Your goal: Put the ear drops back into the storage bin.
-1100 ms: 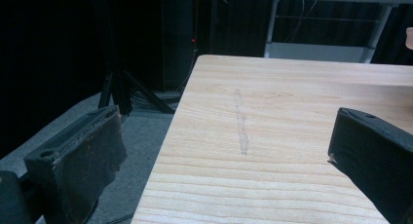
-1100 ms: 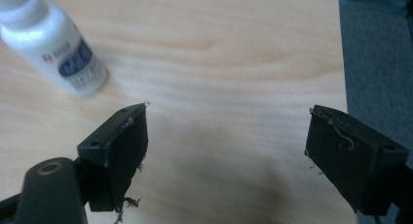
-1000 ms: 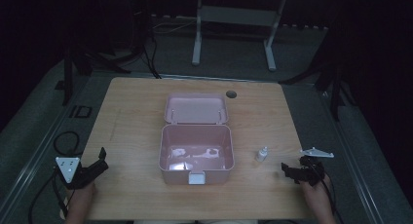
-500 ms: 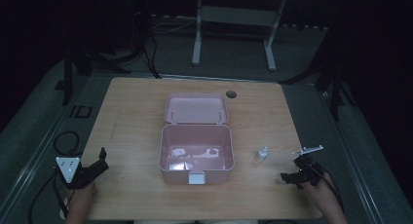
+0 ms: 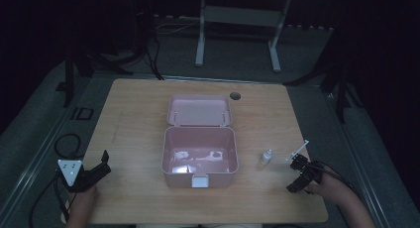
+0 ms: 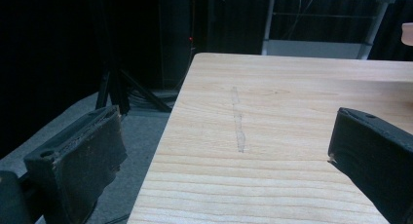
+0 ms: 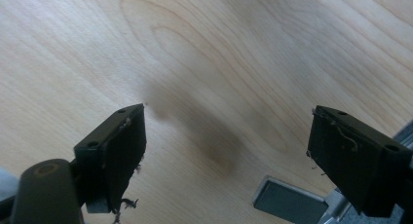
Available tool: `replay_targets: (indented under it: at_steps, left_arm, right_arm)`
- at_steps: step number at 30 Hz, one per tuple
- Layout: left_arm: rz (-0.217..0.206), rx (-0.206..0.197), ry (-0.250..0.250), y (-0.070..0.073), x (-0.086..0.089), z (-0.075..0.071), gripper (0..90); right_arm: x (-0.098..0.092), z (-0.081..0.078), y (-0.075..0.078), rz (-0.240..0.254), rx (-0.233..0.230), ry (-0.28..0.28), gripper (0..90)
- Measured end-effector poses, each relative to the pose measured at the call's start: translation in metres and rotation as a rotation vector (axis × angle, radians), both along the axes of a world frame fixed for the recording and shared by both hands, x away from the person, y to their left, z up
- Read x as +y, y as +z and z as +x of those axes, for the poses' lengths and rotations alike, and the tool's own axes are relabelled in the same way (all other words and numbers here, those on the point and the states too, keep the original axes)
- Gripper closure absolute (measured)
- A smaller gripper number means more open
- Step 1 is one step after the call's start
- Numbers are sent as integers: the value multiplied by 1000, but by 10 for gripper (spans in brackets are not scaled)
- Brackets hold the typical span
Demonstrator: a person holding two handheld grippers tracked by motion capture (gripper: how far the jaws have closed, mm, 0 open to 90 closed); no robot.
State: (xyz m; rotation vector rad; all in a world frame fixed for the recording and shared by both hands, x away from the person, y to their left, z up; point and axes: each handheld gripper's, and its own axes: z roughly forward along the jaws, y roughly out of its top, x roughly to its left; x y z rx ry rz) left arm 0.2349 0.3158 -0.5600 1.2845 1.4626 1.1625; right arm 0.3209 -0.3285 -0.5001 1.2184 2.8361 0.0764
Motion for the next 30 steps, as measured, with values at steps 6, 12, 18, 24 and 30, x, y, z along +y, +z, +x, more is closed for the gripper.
replay_targets:
  at_steps: [6,12,18,24,30]
  left_arm:
    - [-1,0,-2,0,0,0,3]
    - [0,0,-2,0,0,0,3]
    - [0,0,-3,0,0,0,3]
    - [1,0,-5,0,0,1,3]
    - [2,1,-8,0,0,1,3]
  right_arm:
    - [6,8,1,-38,33,36,198]
    - [12,14,4,-37,72,106,179]
    - [18,23,10,-44,84,188,179]
    - [30,35,15,-37,48,243,212]
    - [43,45,15,-30,47,303,266]
